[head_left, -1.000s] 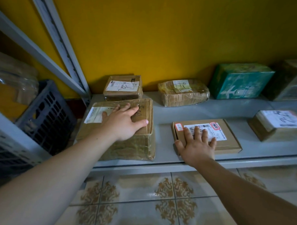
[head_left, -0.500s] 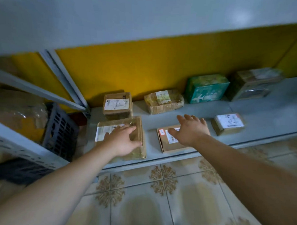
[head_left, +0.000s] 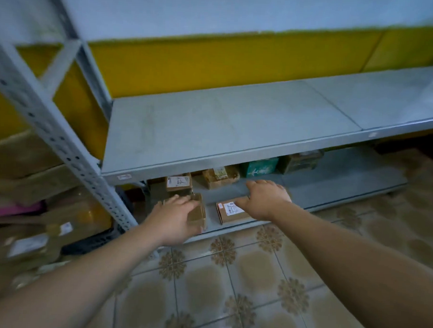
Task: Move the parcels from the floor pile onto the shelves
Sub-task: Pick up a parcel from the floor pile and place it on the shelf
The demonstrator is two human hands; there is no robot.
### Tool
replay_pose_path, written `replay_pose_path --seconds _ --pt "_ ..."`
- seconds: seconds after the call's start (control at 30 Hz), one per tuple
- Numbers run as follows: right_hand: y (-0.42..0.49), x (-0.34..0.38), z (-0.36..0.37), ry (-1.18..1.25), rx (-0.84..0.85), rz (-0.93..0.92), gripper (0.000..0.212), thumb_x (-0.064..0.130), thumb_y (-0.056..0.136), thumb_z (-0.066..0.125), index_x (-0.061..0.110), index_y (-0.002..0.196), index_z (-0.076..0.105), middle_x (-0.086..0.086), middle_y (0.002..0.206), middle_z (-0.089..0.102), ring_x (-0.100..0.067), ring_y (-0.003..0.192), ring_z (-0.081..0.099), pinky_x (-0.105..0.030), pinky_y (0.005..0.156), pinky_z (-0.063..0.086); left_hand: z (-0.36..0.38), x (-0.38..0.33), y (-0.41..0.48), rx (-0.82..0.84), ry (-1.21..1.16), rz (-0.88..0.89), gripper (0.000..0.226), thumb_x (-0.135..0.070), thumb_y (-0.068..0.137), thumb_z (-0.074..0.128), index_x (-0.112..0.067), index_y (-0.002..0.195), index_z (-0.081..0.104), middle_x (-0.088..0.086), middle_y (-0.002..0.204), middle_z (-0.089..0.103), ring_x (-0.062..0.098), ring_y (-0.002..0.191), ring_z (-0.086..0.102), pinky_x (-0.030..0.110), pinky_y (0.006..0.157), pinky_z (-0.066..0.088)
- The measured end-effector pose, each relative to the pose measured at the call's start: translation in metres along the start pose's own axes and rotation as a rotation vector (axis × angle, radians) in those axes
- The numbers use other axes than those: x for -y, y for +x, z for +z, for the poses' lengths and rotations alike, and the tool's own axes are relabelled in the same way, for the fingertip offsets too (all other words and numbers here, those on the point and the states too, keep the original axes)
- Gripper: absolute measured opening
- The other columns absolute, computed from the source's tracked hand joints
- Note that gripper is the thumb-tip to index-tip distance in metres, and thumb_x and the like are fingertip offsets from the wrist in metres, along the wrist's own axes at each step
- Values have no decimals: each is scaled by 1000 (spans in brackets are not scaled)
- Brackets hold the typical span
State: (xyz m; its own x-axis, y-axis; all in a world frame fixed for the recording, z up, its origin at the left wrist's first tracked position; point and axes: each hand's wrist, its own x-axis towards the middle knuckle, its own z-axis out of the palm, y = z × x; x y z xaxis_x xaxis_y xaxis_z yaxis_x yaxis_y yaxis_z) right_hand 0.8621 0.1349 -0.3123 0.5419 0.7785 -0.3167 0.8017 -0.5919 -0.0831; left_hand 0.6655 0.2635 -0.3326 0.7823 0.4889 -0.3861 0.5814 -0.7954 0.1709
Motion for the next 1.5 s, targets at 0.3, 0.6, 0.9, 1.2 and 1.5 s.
replay_pose_path --seconds 0.3,0.6,0.9,1.2,1.5 --pt "-115 95 -105 -45 -114 -289 69 65 94 40 23 149 34 -9 148 45 -32 132 44 -47 106 39 -55 0 -198 -179 -112 -233 74 -59 90 51 -31 152 23 -4 160 21 20 147 19 44 118 23" --pt "-204 269 -145 -82 -248 -537 74 67 94 41 23 153 30 -8 152 42 -31 134 44 -45 104 42 -63 80 -371 -334 -204 -425 74 -58 89 56 -32 151 25 -4 160 22 20 147 18 45 117 24" --pt "-260 438 -125 -48 -256 -682 69 65 93 44 23 148 37 -8 145 48 -30 126 50 -45 98 48 -57 191 -512 -368 -178 -562 71 -53 90 57 -33 151 26 -2 157 29 23 144 24 42 115 27" --pt "-217 510 -140 -32 -272 -679 69 66 93 43 24 147 39 -6 146 48 -28 128 49 -42 96 49 -69 259 -504 -393 -262 -545 72 -50 91 57 -29 152 25 -4 158 26 20 146 20 42 117 26" --pt "-75 543 -145 37 -198 -598 72 66 95 40 21 150 35 -5 152 43 -27 135 43 -41 103 43 -113 338 -400 -393 -305 -516 66 -41 94 57 -28 151 28 -3 156 31 19 142 28 36 114 30"
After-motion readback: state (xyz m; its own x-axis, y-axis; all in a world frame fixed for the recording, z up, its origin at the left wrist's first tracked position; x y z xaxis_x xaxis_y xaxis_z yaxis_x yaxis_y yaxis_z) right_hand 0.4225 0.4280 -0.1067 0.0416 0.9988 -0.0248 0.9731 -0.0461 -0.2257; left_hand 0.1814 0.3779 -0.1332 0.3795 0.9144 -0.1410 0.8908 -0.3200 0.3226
